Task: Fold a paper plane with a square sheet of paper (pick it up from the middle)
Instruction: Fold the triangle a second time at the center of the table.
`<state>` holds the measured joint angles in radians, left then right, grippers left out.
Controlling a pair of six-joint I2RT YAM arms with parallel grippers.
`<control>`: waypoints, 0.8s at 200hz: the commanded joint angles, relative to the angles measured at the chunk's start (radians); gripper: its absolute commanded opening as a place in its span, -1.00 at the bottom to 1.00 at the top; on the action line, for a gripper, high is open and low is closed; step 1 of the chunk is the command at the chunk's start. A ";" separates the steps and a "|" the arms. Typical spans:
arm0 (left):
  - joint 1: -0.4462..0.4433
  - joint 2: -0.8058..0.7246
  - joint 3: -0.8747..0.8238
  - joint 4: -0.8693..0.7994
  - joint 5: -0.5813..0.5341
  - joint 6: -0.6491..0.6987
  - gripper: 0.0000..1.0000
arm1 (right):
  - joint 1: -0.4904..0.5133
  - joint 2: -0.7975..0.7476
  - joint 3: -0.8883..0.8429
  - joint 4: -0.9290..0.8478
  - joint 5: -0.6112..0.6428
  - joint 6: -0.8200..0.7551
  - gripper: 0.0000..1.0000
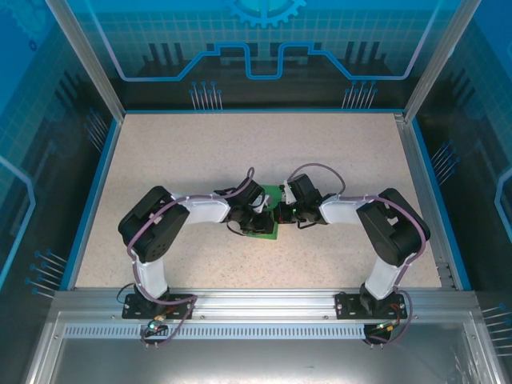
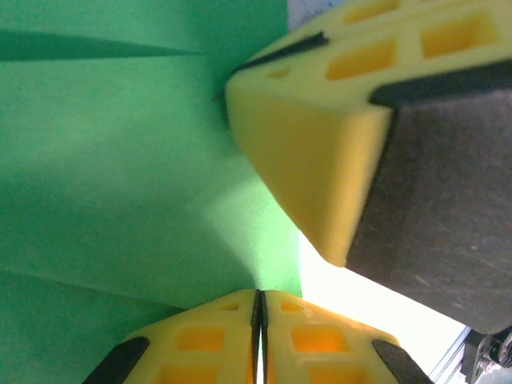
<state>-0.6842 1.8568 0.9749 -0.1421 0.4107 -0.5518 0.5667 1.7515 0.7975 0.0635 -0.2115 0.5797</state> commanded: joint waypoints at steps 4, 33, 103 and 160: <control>-0.034 -0.005 -0.023 -0.066 0.001 -0.022 -0.76 | -0.019 0.054 -0.047 -0.104 0.063 0.005 -1.00; -0.044 -0.012 -0.007 -0.083 -0.019 -0.019 -0.76 | -0.019 0.056 -0.054 -0.097 0.062 0.007 -1.00; -0.048 -0.130 -0.080 -0.030 -0.119 -0.101 -0.71 | -0.019 0.038 -0.069 -0.089 0.050 0.010 -1.00; -0.015 -0.198 -0.145 0.042 -0.254 -0.193 -0.63 | -0.020 0.017 -0.085 -0.080 0.038 0.013 -1.00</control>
<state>-0.7246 1.6901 0.8345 -0.1314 0.2451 -0.6926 0.5621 1.7424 0.7643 0.1135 -0.2211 0.5869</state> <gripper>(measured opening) 0.184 0.042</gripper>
